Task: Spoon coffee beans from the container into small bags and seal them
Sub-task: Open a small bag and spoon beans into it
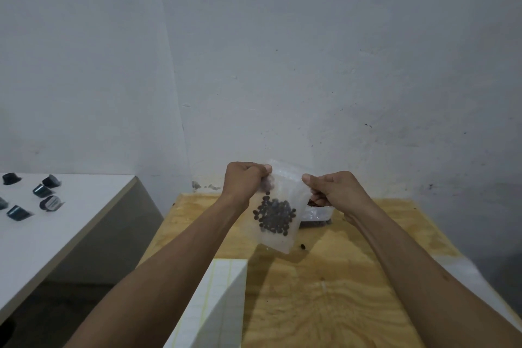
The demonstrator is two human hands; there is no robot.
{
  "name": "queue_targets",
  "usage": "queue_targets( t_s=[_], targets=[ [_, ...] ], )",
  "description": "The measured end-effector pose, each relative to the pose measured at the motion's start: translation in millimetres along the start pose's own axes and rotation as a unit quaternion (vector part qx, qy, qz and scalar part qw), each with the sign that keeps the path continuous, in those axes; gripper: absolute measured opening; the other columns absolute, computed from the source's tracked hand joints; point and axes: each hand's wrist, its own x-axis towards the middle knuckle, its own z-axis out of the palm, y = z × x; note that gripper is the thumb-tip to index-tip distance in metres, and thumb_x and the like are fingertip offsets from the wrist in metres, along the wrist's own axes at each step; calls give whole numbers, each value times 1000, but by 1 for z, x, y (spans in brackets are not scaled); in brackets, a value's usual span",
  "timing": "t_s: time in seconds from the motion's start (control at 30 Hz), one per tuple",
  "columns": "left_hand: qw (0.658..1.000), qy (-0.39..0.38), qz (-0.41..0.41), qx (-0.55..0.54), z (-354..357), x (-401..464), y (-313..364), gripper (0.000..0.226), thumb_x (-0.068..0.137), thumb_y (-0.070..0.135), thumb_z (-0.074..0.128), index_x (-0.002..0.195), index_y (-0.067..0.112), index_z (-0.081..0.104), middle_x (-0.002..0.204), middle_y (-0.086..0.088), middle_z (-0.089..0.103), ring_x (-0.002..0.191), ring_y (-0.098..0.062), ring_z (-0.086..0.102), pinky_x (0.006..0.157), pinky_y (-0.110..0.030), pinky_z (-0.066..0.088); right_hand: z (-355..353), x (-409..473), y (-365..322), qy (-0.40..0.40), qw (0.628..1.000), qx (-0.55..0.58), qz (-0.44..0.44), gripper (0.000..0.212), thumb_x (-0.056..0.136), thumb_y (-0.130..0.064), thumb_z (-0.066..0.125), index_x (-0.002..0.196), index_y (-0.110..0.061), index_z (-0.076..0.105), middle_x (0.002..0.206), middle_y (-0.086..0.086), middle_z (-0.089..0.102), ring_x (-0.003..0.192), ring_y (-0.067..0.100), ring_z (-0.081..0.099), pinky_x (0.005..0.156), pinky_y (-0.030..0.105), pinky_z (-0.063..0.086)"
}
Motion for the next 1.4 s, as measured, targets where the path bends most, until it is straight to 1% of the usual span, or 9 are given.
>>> queue_targets(
  t_s=[0.2,0.37,0.53,0.7,0.8,0.87,1.1,1.3,1.4],
  targets=[
    [993,25,-103,-43,-13,-8,-8,18,93,16,76,85,2,69,79,-14,67,60,-23,61,57,-29,50,10,-21,2,-169,979,12,114,20,92,-19,75,96,0,71,82,8,75,66,21,71,61,32,61],
    [967,-129,-137,174,-32,-50,-14,22,91,7,76,83,13,56,106,-23,71,75,-30,67,56,-33,59,28,-39,31,-131,984,-1,122,6,92,-4,72,87,-1,71,74,10,70,55,13,67,50,25,56],
    [952,-155,-125,233,-44,-81,-33,31,84,-6,78,81,12,53,103,-24,66,66,-27,68,60,-36,64,35,-71,54,-120,980,-127,95,22,91,-16,76,94,6,75,71,14,70,56,15,66,54,25,57],
    [946,-157,-129,254,-47,-108,-60,60,83,-4,80,135,-8,51,109,-25,65,62,-26,65,57,-38,64,45,-103,69,-99,964,-232,78,32,91,-30,75,94,2,73,80,17,76,62,23,71,60,34,61],
    [935,-170,-117,290,-46,-120,-68,34,79,3,86,95,8,56,96,-21,61,68,-37,70,66,-48,65,48,-114,74,-106,938,-322,76,39,90,-43,73,90,-5,68,85,12,73,82,28,70,66,36,55],
    [919,-175,-110,335,-43,-121,-72,49,76,10,89,71,17,41,78,-18,60,67,-39,71,68,-42,63,49,-119,73,-101,920,-372,69,40,89,-49,71,92,-9,65,85,8,68,82,26,65,56,31,43],
    [870,-192,-78,448,-39,-121,-62,45,76,26,91,64,10,50,58,-9,61,54,-24,65,47,-23,40,51,-126,65,-91,889,-445,54,43,90,-52,69,96,-13,53,85,1,55,81,22,55,51,28,35],
    [834,-198,-4,516,-25,-116,-47,46,80,37,87,105,10,59,102,-8,65,83,-31,74,74,-40,59,0,-116,52,-57,911,-405,49,66,92,-53,66,141,-10,54,138,10,60,124,27,57,96,36,48],
    [844,-172,73,503,11,-108,-35,42,80,43,84,98,10,65,100,-13,74,84,-29,71,80,-40,55,-55,-109,44,1,912,-403,72,67,92,-49,67,145,-11,52,144,10,57,131,27,54,102,35,45]
  ],
)
